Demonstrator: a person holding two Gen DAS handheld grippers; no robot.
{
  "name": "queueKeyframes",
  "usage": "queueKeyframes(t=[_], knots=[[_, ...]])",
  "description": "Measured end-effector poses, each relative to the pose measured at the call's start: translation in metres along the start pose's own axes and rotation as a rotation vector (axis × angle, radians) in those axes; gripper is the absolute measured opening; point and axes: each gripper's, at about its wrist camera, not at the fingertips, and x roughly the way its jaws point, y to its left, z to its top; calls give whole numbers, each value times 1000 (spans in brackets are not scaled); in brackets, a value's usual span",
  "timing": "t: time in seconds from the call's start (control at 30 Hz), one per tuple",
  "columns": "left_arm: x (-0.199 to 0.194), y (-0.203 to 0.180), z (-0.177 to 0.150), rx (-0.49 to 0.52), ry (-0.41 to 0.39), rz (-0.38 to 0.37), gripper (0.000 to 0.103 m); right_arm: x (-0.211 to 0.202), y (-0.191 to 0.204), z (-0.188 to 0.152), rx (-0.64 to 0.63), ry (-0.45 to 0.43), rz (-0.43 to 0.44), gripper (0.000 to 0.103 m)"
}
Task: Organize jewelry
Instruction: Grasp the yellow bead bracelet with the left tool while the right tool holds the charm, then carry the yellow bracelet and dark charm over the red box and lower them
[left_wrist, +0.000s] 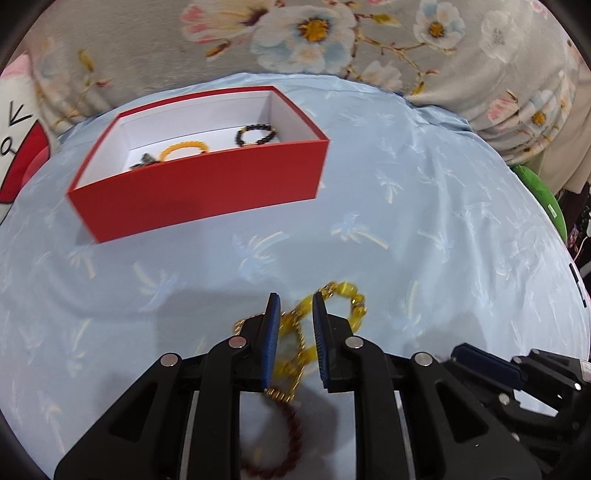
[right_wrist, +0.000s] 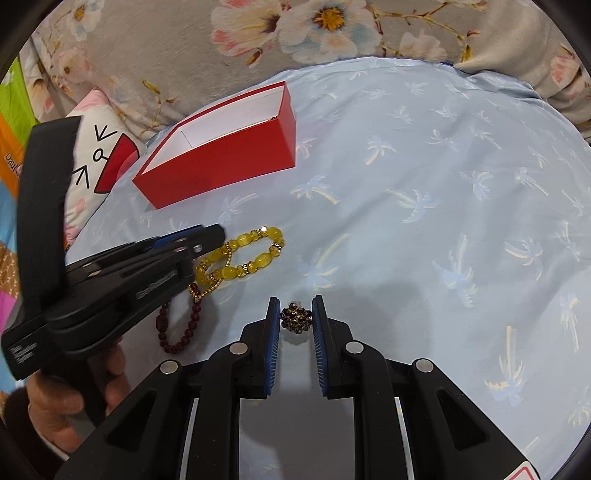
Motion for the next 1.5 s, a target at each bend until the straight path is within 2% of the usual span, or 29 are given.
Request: queueKeyframes(t=[0.03,0.07,0.2,0.43,0.5,0.53,0.63,0.73,1.03,1.2,1.5], knots=[[5,-2,1,9,9,-2,29,0,-2,0,5,0,0,16],[10,-4,3,18,15,-5,30,0,-5,1,11,1,4,16],[24,-6,2,40,37,-1,31,2,-11,3,30,6,9,16],[22,-11,-2,109,26,1,31,4,-14,6,38,7,12,16],[22,-12,-3,123,26,9,26,4,-13,6,37,7,12,16],[22,-13,-3,127,26,9,19,4,-13,6,37,7,13,16],[21,-13,-2,128,32,0,10,3,-13,6,34,4,12,16],[19,-12,-2,116,37,-13,9,2,-11,7,31,0,9,16],[-30,-14,14,61,-47,-95,9,-14,-5,15,23,-41,19,16],[-61,-11,27,40,-95,-117,9,-25,5,25,-1,-78,31,16],[-101,12,52,2,-179,-85,9,-42,36,54,-72,-152,61,16]])
